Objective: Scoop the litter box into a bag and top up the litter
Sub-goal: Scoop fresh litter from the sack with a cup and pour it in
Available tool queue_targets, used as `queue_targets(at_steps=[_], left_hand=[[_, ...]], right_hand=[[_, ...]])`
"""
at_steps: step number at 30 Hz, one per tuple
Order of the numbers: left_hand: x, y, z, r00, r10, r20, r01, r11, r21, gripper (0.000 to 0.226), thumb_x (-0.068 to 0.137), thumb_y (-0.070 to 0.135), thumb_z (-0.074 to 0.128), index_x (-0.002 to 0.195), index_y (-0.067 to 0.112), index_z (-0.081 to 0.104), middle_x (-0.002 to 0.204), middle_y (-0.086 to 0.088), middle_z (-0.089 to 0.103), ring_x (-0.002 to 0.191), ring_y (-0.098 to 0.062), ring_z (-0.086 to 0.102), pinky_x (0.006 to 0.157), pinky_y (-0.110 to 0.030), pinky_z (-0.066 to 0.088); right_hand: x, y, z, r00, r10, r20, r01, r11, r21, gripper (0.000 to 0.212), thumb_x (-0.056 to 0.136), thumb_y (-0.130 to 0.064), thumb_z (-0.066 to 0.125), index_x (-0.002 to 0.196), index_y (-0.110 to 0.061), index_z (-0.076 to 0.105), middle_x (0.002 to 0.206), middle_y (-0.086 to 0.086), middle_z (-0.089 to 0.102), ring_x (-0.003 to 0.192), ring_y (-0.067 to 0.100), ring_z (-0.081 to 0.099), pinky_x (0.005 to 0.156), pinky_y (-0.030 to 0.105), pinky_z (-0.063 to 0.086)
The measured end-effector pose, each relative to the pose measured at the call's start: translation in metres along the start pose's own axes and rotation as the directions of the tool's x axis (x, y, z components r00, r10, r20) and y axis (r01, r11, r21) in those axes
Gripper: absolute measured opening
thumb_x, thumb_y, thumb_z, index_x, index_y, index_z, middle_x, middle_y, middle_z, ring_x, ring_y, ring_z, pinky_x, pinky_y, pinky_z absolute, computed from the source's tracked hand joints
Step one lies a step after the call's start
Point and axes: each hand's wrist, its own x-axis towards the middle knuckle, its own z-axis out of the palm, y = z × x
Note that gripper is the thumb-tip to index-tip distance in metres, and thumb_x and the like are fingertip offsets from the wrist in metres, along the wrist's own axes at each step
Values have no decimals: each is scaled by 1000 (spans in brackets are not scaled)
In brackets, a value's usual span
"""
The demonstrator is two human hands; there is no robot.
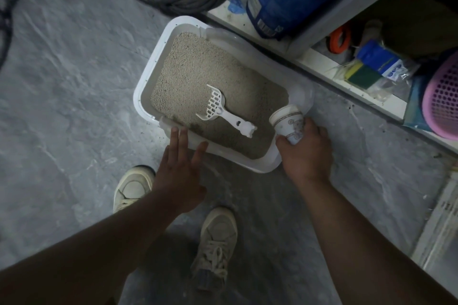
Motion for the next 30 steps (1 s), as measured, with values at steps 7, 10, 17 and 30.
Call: queue_targets(at_steps=[7, 10, 17, 30], left_hand=[[5, 2, -10, 997, -7, 80, 6, 1000, 6, 108, 83, 45, 68, 163, 29, -2, 166, -20, -28, 151, -37, -33, 126, -47, 6], [5, 3, -12, 996, -12, 88, 12, 1000, 10, 107, 83, 46, 68, 163, 29, -1, 166, -20, -28, 151, -37, -32, 126, -46, 8], [5, -2, -13, 996, 14, 92, -14, 1000, 1, 107, 82, 45, 69, 163, 31, -1, 167, -16, -26, 152, -35, -31, 126, -48, 12], [12, -7, -25, 991, 54, 125, -56, 998, 19, 111, 81, 44, 72, 163, 34, -1, 169, -18, -17, 155, -35, -23, 124, -48, 19]], right_hand=[[-7, -3, -2, 1000, -21, 9, 22, 996, -89, 74, 82, -40, 73, 144, -10, 46, 129, 21, 53, 113, 41, 54, 84, 42, 47], [-9, -5, 0, 999, -49, 8, 50, 993, -105, 74, 82, -38, 75, 144, -8, 47, 128, 22, 54, 112, 41, 55, 85, 42, 47], [-18, -5, 6, 998, -55, 4, 55, 988, -147, 75, 81, -37, 74, 146, -10, 47, 128, 23, 54, 112, 42, 53, 89, 45, 45], [-17, -2, -2, 998, 4, 62, 2, 996, -92, 75, 85, -37, 72, 149, -11, 43, 133, 21, 50, 117, 40, 51, 91, 41, 46]])
